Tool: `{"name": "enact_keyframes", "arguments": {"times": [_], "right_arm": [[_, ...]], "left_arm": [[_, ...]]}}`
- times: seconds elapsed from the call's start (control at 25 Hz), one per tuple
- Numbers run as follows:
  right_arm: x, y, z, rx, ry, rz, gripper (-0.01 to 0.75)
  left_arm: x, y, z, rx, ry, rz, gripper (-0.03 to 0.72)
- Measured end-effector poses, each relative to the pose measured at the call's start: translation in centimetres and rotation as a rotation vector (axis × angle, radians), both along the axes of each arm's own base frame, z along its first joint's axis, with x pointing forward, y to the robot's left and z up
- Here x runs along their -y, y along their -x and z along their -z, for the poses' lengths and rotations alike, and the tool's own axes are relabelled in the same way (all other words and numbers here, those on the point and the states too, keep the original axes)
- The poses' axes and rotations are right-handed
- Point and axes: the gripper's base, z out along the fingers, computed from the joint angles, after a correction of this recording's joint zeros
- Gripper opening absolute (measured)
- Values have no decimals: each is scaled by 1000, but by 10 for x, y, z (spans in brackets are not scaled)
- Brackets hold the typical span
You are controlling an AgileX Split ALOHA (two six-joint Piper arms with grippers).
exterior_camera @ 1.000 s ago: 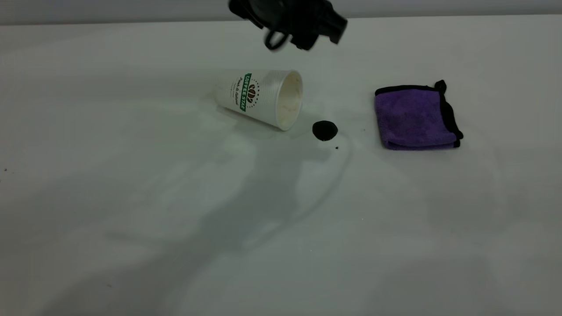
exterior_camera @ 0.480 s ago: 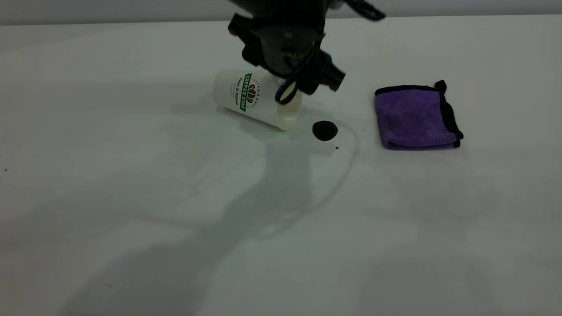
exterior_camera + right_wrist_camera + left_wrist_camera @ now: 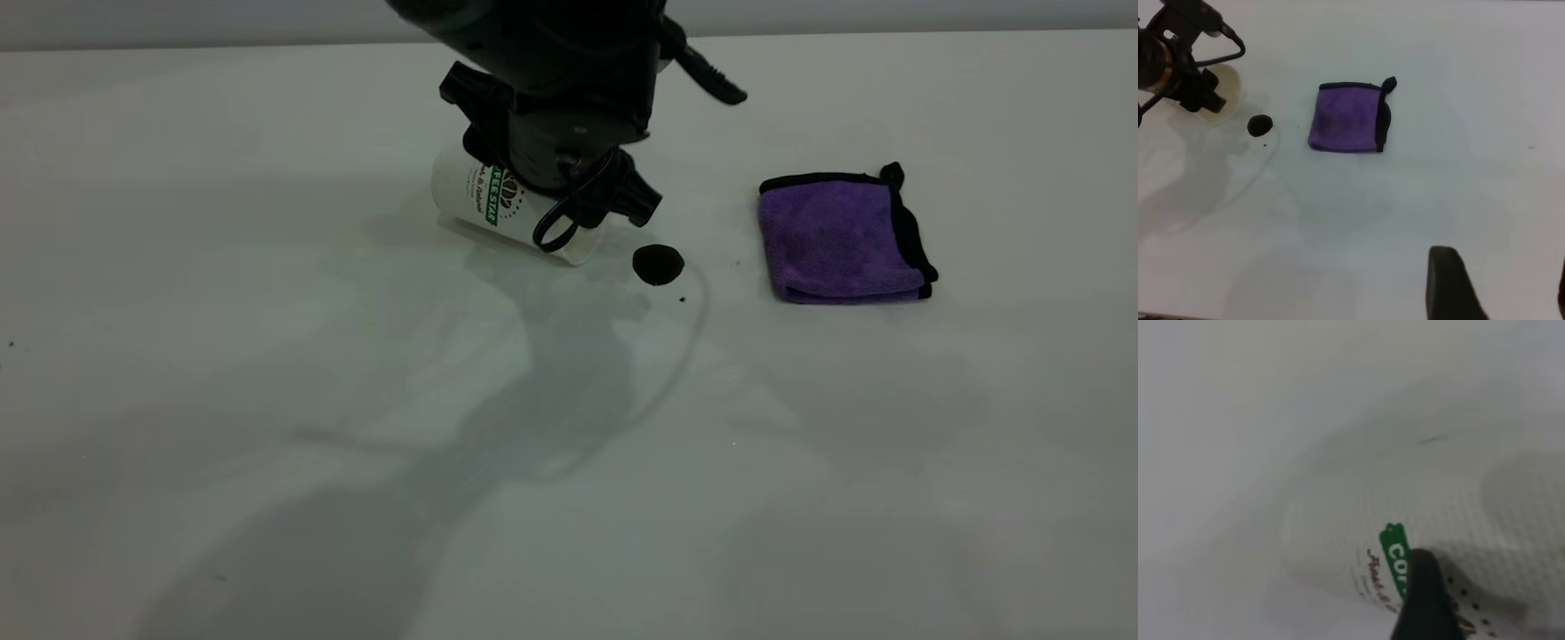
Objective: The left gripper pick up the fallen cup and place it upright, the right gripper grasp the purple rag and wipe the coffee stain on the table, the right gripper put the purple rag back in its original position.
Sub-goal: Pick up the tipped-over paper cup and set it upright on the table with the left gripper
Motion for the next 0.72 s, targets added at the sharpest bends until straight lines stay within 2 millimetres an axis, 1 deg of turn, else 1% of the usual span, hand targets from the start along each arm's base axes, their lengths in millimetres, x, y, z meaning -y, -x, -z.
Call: {"name": "enact_keyframes", "arguments": {"times": [0.08,0.12,0.24,0.28,0.32,0.36,0.44,0.48,0.6,0.68,0.72], "right_arm": [[0,0,0,0,0,0,429],[0,0,0,0,0,0,429],[0,0,0,0,0,0,429],[0,0,0,0,0,0,429],[0,0,0,0,0,0,429],[0,0,0,0,0,0,429],[0,0,0,0,0,0,429],[0,0,0,0,0,0,429],[0,0,0,0,0,0,429],[0,0,0,0,0,0,429],[0,0,0,0,0,0,429]], "left_arm": [[-3,1,3,0,-20,-22,505],[-4,1,3,2,-29,-33,454],[-9,0,1,21,-76,-67,242],[-10,-1,0,31,-95,-73,155],[-11,-1,-2,37,-113,-77,85],[-12,-2,-3,35,-130,-68,50],[-13,-1,-10,16,-170,-48,16],[-14,0,-17,-7,-186,-41,10],[-21,-3,-47,-88,-180,-23,9],[-32,-9,-72,-143,-127,-10,9],[-41,-13,-82,-177,-78,-25,9]]}}
